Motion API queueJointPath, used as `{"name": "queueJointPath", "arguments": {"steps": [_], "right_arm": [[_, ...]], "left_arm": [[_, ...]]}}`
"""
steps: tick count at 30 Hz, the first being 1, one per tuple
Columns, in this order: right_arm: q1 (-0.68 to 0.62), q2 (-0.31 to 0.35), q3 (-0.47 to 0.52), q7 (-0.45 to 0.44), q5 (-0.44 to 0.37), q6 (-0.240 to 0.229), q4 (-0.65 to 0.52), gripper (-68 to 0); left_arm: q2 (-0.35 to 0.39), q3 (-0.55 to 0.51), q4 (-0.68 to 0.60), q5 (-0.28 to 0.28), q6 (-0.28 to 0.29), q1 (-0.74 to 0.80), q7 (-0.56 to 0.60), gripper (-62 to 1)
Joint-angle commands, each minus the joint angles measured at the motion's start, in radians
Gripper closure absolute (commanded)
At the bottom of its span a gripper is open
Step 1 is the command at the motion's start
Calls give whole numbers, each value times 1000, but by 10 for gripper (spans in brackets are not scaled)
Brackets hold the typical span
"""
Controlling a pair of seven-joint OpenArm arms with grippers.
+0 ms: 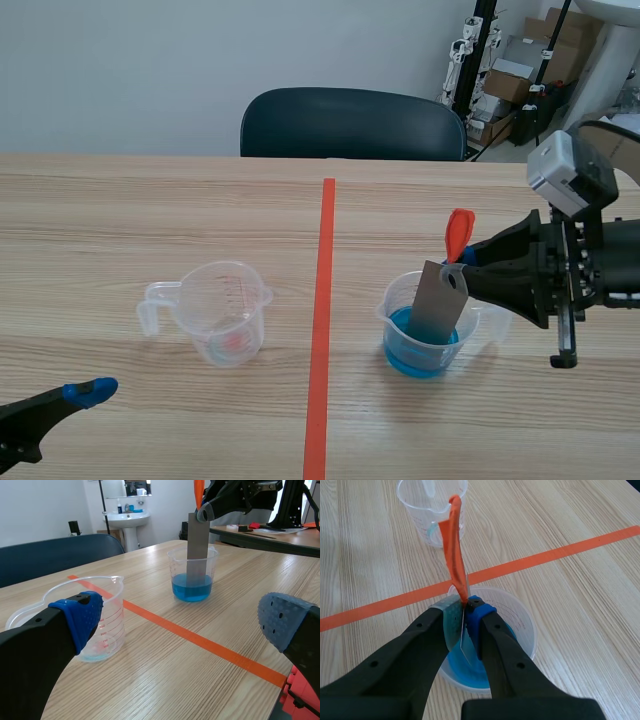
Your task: Do the redox reaction experiment. raise the plate out of the solution
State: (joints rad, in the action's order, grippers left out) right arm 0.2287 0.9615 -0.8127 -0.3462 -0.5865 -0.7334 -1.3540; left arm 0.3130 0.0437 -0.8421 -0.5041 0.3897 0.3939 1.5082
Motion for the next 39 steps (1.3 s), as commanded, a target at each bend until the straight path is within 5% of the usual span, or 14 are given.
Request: {"name": "queueJointPath", "arguments": {"steps": [1, 39], "right_arm": [[14, 19, 14, -15, -11, -12, -14, -6], [18, 26, 19, -27, -47, -12, -16, -6]], "left_arm": [[-2, 1, -11, 6, -1, 7, 46, -623], [-2, 1, -11, 6, -1, 7, 46, -623]]}}
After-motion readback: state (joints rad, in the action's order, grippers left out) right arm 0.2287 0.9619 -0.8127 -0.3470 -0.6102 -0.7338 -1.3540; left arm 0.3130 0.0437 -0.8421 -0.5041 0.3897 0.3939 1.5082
